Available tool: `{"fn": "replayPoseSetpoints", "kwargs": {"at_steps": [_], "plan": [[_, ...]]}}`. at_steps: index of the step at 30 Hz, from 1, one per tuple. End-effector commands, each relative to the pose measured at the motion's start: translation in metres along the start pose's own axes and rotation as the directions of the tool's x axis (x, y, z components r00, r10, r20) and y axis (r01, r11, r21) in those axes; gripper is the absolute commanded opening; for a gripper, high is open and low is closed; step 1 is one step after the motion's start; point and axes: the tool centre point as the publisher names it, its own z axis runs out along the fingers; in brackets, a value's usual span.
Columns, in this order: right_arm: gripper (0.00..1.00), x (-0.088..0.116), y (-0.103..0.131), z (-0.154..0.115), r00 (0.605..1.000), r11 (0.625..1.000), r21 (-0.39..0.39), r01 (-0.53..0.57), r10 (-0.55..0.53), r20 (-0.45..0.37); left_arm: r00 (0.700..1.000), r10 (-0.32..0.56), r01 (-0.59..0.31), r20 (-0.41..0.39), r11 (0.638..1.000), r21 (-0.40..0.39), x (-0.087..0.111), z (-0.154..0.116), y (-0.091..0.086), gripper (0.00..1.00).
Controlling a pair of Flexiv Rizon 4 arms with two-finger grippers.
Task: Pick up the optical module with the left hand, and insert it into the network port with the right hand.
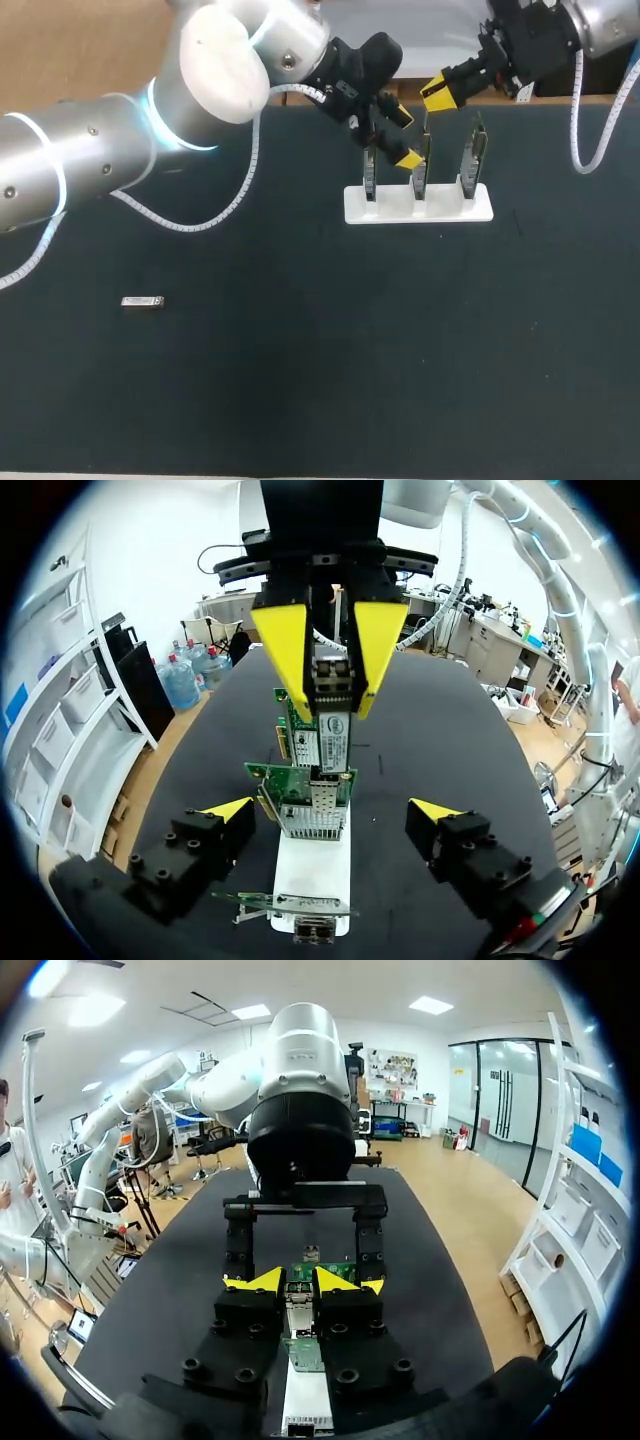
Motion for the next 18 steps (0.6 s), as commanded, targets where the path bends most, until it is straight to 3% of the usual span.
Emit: {"fn": "replayPoseSetpoints", "kwargs": {"at_steps": [1, 18], "plan": [[0.0, -0.0003, -0.0011, 0.0018, 1.0, 1.0, 0.002, 0.0, 0.0, -0.011, 1.0, -0.002, 0.002, -0.006, 1.0, 0.002, -0.0012, -0.0002, 0.0011, 1.0], [0.0, 0.0044, -0.0011, 0.0053, 1.0, 1.0, 0.008, -0.01, 0.01, -0.028, 1.0, -0.002, 0.002, -0.006, 1.0, 0.002, -0.0012, -0.0002, 0.0011, 1.0]]}}
